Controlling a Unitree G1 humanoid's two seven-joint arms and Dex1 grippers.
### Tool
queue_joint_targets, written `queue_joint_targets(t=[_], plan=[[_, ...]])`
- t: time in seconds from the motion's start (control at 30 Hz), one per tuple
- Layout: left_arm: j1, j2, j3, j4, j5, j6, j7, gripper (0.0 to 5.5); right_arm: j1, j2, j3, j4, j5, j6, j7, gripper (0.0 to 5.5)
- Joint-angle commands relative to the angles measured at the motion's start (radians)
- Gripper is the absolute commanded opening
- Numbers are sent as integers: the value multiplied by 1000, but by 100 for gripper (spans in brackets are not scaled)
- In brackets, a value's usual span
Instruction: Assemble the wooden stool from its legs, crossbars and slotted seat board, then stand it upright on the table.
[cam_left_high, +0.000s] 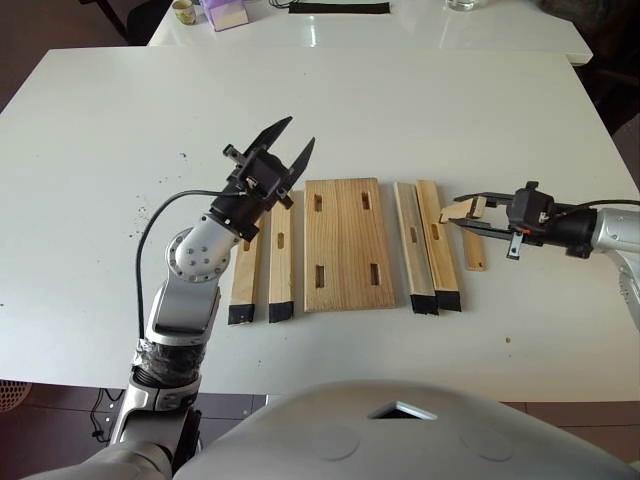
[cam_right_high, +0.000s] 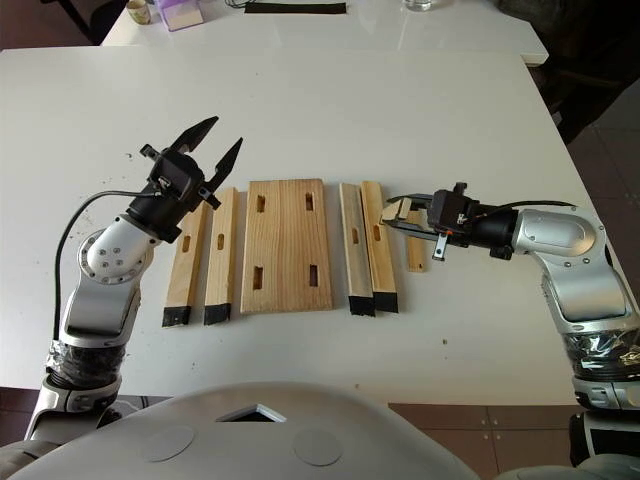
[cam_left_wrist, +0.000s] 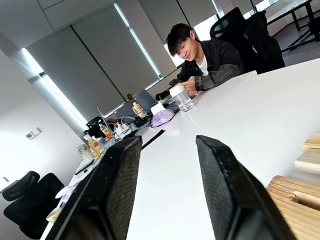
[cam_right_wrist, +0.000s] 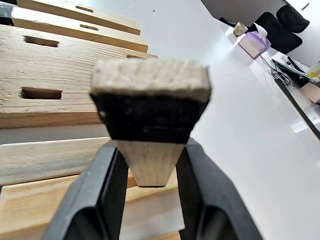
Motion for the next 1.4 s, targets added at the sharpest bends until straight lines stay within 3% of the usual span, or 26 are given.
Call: queue_joint_targets(t=[0.03, 0.4, 0.63, 0.73, 0.87, 1.1, 1.4], plan=[[15, 0, -14, -4, 21, -11, 6, 200, 16, 3, 12, 12, -23, -42, 29, 130], [13, 3, -35, -9, 28, -17, -10, 200, 83, 15, 42, 91, -49, -123, 73, 130], [19, 0, -44, -12, 38, -12, -8, 200, -36, -45, 58, 43, 114, 218, 159, 130], [20, -9, -63, -18, 45, -8, -7, 200, -172, 9, 107, 146, 91, 306, 163, 130], [3, -13, -83, -19, 38, -1, -19, 200, -237, 55, 172, 310, 0, 274, 172, 130], [4, -7, -93, -12, 29, -1, -43, 200, -150, 76, 262, 386, -69, 199, 197, 130], [-1, -1, -100, -11, 16, 0, -70, 200, -108, 102, 255, 408, -22, 221, 170, 130]])
